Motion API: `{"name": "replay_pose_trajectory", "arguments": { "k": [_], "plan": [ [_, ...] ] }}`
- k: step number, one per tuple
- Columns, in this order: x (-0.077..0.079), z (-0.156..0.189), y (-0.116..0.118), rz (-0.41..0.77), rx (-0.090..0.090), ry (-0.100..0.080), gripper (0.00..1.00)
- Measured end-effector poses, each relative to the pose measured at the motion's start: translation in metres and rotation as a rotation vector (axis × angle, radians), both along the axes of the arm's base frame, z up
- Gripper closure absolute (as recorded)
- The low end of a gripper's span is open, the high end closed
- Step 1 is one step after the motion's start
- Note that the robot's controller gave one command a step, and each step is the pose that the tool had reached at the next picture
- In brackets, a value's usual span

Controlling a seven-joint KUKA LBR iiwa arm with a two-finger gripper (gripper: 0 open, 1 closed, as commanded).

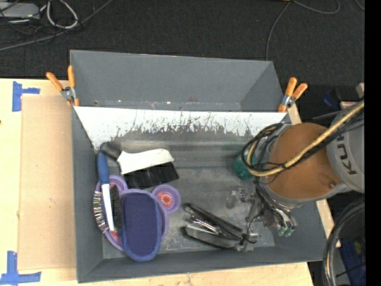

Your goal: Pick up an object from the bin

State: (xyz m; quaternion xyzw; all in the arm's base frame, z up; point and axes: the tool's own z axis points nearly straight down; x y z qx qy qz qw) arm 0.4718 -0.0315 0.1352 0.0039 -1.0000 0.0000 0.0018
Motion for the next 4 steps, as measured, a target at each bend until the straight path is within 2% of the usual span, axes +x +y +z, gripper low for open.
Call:
{"name": "replay_pose_trajectory", "arguments": {
  "k": [2, 3, 4],
  "plan": [
    [0.003, -0.005, 0.001, -0.021, 0.000, -0.004, 0.00],
    [0.021, -0.015, -0.007, 0.068, 0.001, 0.002, 0.00],
    [0.026, -0.030, 0.005, 0.295, 0.002, 0.000, 0.00]
  ]
}}
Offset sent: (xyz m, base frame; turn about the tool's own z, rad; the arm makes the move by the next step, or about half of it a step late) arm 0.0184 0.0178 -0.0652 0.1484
